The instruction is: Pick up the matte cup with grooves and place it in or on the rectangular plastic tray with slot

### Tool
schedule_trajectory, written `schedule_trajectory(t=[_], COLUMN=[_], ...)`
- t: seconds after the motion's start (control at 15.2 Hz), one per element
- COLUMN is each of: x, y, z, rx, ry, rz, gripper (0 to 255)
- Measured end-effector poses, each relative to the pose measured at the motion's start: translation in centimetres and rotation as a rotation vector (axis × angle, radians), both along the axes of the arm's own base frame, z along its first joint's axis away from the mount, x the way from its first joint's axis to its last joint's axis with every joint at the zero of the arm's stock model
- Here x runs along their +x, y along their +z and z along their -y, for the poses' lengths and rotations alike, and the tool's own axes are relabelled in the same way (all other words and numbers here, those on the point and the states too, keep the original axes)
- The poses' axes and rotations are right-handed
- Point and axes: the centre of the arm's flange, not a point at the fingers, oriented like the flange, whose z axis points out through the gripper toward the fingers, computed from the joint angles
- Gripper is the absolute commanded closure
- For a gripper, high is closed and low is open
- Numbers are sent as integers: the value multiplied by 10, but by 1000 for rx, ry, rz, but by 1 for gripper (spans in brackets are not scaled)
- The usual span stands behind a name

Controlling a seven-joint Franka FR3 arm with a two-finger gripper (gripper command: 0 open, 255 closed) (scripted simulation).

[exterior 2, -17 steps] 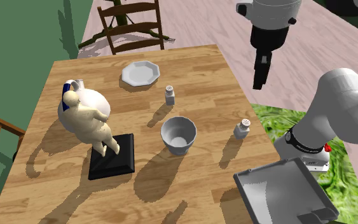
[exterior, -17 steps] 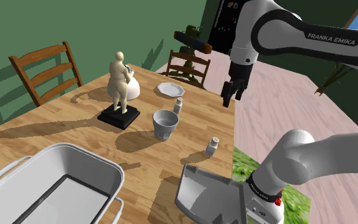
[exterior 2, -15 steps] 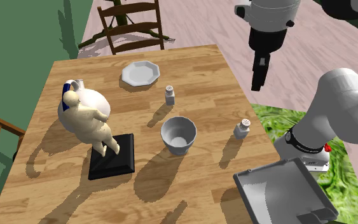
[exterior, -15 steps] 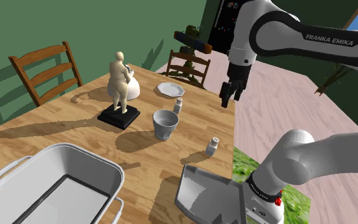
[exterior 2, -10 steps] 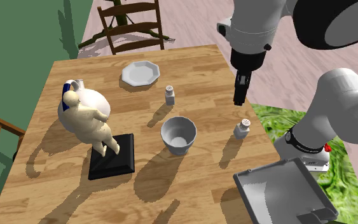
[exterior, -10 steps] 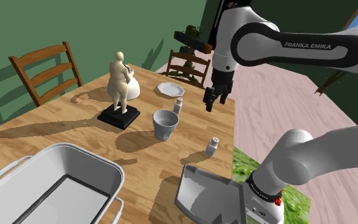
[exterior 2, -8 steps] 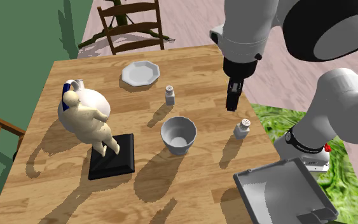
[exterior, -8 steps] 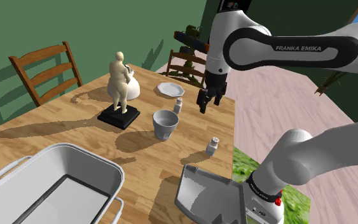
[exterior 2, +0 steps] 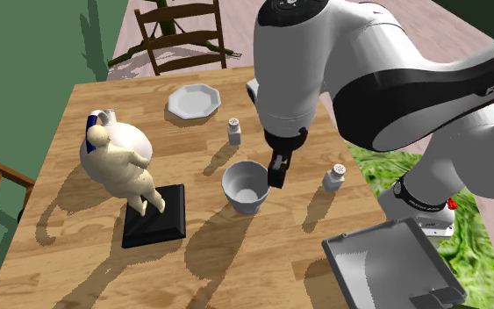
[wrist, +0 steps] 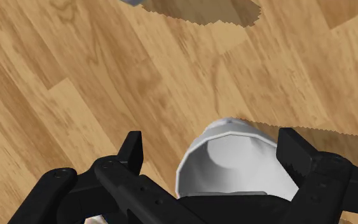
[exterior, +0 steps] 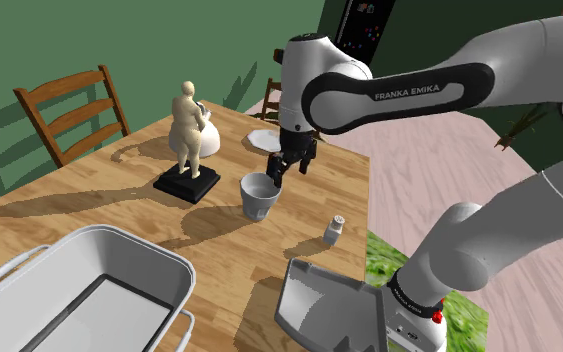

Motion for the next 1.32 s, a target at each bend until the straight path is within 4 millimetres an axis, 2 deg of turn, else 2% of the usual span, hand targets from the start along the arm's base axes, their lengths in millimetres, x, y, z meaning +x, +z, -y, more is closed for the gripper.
schedule_trajectory(t=[0.59,1.12,1.32], x=[71,76,76], y=[-52,-94,-98], z=[-77,-75,-75], rx=[-44,-48,-48], ry=[2,2,2], rz=[58,65,65], gripper=[0,0,0])
